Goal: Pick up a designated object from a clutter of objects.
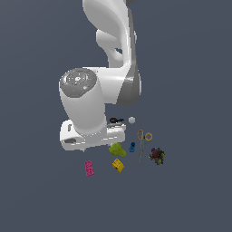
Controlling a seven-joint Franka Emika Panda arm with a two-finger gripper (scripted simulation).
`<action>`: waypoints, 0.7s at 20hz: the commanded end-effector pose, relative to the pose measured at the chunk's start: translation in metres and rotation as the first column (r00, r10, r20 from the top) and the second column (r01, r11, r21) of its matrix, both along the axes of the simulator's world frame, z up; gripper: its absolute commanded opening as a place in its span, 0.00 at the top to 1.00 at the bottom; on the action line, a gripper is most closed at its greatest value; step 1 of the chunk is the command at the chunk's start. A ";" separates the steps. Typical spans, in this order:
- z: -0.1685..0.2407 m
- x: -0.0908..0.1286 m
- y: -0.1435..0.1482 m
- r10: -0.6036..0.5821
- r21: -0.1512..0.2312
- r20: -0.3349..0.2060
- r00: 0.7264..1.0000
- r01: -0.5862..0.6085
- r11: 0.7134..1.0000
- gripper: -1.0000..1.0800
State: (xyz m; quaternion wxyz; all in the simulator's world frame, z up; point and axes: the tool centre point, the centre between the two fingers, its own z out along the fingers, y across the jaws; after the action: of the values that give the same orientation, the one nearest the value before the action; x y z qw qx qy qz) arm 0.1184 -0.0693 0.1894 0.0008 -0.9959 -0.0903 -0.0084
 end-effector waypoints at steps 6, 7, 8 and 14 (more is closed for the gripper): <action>-0.067 0.022 -0.032 0.072 -0.003 -0.009 0.997 -0.072 0.997 0.04; -0.075 0.023 -0.036 0.080 -0.003 -0.010 0.997 -0.080 0.997 0.04; -0.082 0.025 -0.039 0.087 -0.003 -0.011 0.996 -0.087 0.996 0.04; -0.114 0.029 -0.053 0.119 -0.003 -0.015 0.993 -0.119 0.993 0.04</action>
State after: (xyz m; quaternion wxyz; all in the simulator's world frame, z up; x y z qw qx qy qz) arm 0.1462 -0.1199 0.0821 0.0001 -0.9894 -0.1454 -0.0005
